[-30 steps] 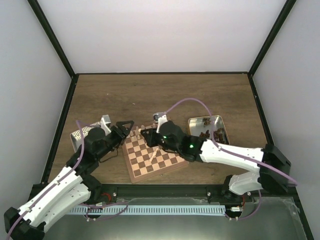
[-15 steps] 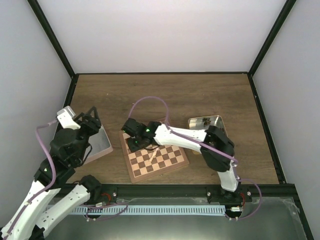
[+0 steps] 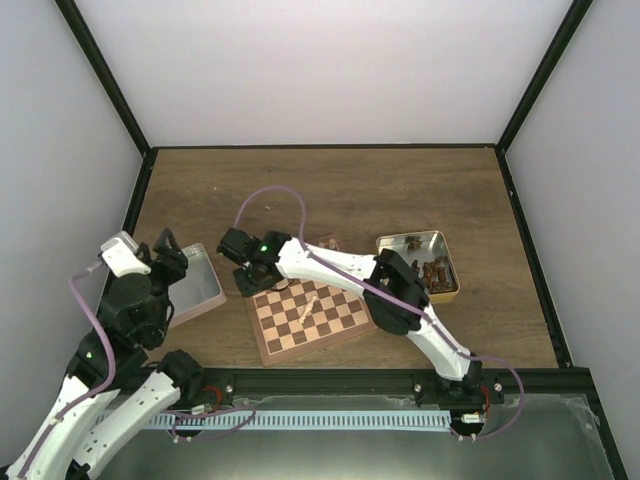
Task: Set up the chess pieces on the board
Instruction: Place the chess piece on the chessboard.
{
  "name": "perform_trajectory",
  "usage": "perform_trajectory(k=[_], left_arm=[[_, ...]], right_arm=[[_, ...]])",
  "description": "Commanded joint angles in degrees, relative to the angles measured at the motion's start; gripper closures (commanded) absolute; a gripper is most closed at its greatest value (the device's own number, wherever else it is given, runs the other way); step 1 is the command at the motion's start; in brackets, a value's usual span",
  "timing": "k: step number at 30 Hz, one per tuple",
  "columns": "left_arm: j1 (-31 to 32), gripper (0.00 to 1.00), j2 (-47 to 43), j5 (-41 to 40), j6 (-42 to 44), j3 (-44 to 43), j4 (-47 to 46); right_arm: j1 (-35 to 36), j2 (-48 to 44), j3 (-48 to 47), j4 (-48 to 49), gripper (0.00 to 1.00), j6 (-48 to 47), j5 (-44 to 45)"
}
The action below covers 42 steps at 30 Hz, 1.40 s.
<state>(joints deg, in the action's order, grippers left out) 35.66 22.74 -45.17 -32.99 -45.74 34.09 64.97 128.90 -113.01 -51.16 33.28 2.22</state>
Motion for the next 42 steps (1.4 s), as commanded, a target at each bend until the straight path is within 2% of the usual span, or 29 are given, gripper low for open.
perform_trajectory(k=[1,15,23,36,42], left_arm=[[-0.04,0.36,-2.58,-3.86,-0.06,1.20,-0.06],[-0.06,0.36,-2.51,-2.49,0.12,2.36,-0.68],[-0.04,0.36,-2.51,-2.38,0.48,2.49,-0.71],[-0.10,0.36,-2.66,-2.29,0.96,2.59,-0.78],[-0.11,0.35,-2.54,-1.53,1.00,2.75,-1.13]], right_arm=[[0.26,2.33,-4.76,-3.63,0.96,-0.28,1.89],[0.24,5.91,-7.60,-5.80,0.95,0.73,6.86],[0.12,6.20,-8.85,-4.76,0.85,0.39,6.98],[0.01,6.46,-10.73,-4.13,0.82,1.06,7.34],[-0.30,3.53,-10.33,-2.63,0.71,2.48,8.09]])
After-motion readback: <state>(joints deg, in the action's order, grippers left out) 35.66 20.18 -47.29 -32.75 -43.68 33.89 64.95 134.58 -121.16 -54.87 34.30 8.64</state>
